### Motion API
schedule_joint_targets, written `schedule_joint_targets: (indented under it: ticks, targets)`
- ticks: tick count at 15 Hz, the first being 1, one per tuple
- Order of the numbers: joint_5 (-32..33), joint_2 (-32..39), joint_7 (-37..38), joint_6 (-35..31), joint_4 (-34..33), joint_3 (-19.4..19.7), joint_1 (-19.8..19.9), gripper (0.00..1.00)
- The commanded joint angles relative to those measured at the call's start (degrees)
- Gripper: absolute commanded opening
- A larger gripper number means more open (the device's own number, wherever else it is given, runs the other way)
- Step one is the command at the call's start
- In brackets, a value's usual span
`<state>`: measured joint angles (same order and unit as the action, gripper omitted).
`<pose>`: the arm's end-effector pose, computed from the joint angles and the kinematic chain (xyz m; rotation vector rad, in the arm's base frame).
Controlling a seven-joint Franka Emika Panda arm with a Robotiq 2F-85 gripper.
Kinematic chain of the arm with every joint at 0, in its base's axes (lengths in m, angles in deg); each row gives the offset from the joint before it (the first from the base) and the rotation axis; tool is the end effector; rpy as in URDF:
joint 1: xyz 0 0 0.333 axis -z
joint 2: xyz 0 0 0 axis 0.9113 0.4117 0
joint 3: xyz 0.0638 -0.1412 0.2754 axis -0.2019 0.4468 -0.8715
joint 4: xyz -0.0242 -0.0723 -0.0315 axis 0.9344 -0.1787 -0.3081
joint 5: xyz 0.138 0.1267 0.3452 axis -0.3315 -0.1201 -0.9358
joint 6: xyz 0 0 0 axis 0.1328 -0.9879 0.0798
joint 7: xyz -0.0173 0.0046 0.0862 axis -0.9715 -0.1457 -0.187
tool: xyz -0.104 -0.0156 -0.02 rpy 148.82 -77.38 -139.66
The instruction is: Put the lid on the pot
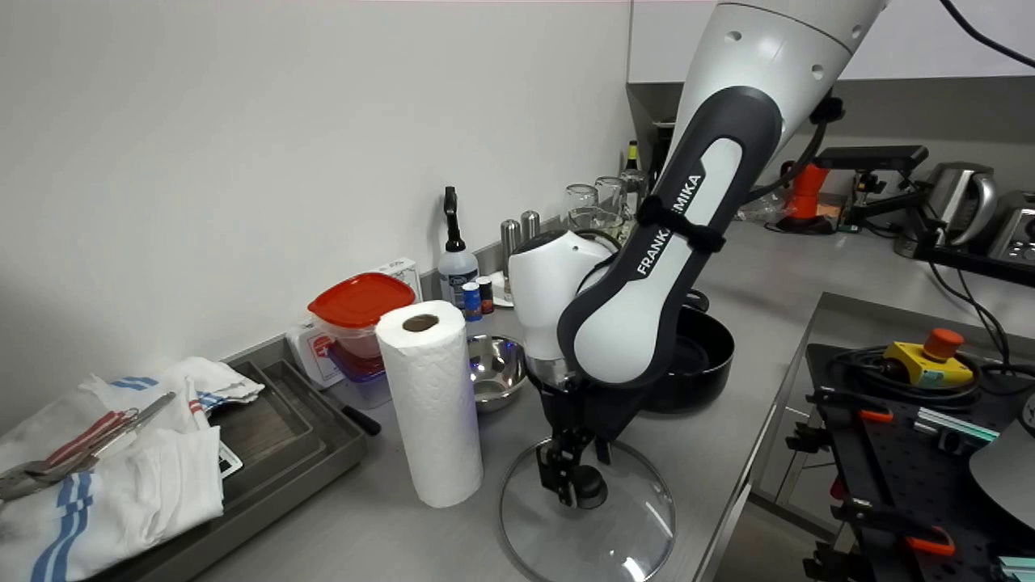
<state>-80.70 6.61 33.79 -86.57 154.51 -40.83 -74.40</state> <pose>0.5384 0.1006 0.0995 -3.0673 0.4877 0.3174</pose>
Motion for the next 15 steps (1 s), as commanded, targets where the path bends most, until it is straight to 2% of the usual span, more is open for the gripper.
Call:
schedule_joint_targets:
  ticks: [1,6,10,15]
  targets:
    - [-1.7,0.97,-2.2,-0.62,-1.02,-0.77,0.62,0.64]
    - [-1.69,0.68,-2.22,-0.44,-0.88,-0.77,0.62,0.26]
    - [-1.58,0.32,-2.08,-0.2,-0.79,-0.65,0.55,0.25]
    - [-0.7,-3.51,-0.62,0.48,1.64,0.08,-0.65,0.25]
